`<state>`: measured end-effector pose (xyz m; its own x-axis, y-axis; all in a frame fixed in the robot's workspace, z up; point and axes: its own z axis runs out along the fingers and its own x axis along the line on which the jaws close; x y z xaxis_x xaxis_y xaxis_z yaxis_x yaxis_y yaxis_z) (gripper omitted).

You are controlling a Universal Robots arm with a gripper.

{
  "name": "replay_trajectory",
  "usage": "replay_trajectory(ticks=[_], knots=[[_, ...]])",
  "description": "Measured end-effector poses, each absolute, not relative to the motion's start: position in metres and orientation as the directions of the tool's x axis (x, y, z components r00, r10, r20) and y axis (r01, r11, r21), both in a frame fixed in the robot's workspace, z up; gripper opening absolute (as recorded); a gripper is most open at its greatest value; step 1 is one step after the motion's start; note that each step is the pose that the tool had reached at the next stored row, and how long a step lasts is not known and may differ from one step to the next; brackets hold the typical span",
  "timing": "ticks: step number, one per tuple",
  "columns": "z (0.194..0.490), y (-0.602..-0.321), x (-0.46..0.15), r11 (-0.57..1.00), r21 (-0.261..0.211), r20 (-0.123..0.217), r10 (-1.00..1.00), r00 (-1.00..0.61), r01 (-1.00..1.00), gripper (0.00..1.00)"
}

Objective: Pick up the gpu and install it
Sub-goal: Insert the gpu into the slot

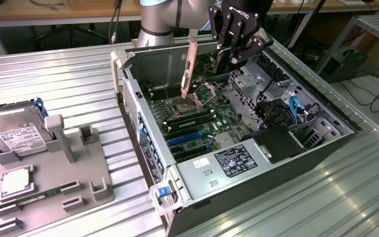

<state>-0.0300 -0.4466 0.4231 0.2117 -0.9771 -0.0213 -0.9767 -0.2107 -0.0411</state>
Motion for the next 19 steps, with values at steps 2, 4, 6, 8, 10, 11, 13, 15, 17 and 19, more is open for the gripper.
replay_trajectory(ticks=[2, 4, 6, 8, 10, 11, 13, 15, 17, 19], knots=[[0.4226, -0.4466, -0.03, -0.208, -0.041, -0.021, -0.978, 0.209, -0.977, 0.28], [0.4219, -0.4466, -0.03, -0.199, -0.041, -0.021, -0.98, 0.2, -0.979, 0.28], [0.4212, -0.4466, -0.03, -0.186, -0.041, -0.021, -0.982, 0.187, -0.982, 0.28], [0.4204, -0.4466, -0.03, -0.168, -0.041, -0.021, -0.985, 0.169, -0.985, 0.28], [0.4193, -0.4466, -0.03, -0.143, -0.041, -0.021, -0.989, 0.144, -0.989, 0.28], [0.419, -0.4466, -0.03, -0.133, -0.041, -0.021, -0.991, 0.134, -0.99, 0.28], [0.4185, -0.4466, -0.03, -0.122, -0.041, -0.021, -0.992, 0.123, -0.992, 0.28], [0.4181, -0.4467, -0.03, -0.117, -0.041, -0.021, -0.993, 0.118, -0.992, 0.28], [0.4176, -0.4466, -0.03, -0.115, -0.041, -0.021, -0.993, 0.116, -0.993, 0.28], [0.417, -0.4466, -0.03, -0.114, -0.041, -0.021, -0.993, 0.115, -0.993, 0.28]])
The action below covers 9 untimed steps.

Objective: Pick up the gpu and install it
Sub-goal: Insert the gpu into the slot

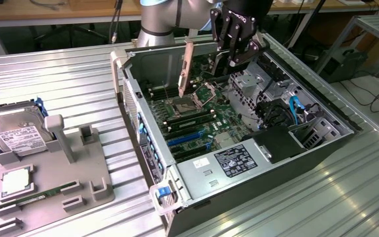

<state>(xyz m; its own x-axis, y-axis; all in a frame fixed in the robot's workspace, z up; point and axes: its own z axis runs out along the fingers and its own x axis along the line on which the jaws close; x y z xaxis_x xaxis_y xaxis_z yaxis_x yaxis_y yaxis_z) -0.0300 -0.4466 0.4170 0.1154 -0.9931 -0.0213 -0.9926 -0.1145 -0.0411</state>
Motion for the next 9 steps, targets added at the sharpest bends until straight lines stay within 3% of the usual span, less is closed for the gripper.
replay_trajectory(ticks=[9], knots=[[0.4144, -0.4466, -0.0306, -0.114, -0.042, -0.021, -0.993, 0.115, -0.993, 0.28]])
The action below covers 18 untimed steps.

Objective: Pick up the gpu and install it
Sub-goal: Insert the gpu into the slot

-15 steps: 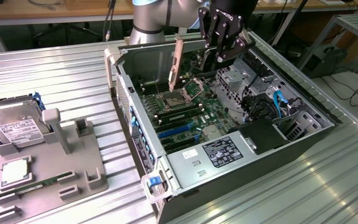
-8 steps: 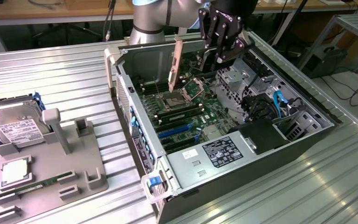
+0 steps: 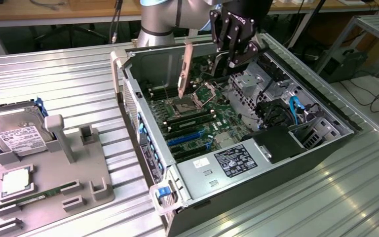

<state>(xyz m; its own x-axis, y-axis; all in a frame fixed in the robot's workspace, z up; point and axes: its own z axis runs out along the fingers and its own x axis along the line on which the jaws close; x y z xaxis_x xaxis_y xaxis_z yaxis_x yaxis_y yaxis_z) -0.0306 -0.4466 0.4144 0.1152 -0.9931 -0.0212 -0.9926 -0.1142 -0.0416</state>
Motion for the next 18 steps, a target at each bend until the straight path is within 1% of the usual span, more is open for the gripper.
replay_trajectory(ticks=[18], knots=[[0.4052, -0.4468, -0.0322, -0.099, -0.046, -0.021, -0.995, 0.1, -0.994, 0.28]])
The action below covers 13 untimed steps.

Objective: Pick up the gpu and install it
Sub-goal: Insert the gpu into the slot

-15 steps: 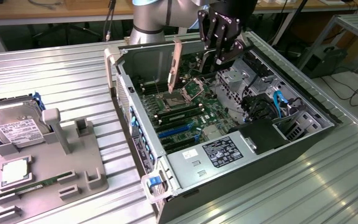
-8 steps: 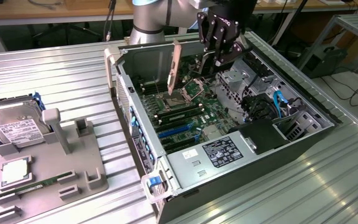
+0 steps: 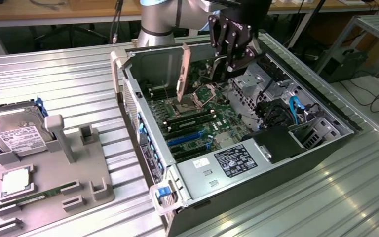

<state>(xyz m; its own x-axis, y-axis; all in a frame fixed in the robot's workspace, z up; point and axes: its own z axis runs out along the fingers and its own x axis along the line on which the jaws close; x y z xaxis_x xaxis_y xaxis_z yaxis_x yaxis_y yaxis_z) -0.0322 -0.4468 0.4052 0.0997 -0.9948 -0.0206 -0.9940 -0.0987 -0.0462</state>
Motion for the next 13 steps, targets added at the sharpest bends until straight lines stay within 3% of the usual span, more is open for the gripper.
replay_trajectory(ticks=[13], knots=[[0.4002, -0.4471, -0.0328, -0.099, -0.046, -0.021, -0.995, 0.1, -0.994, 0.28]])
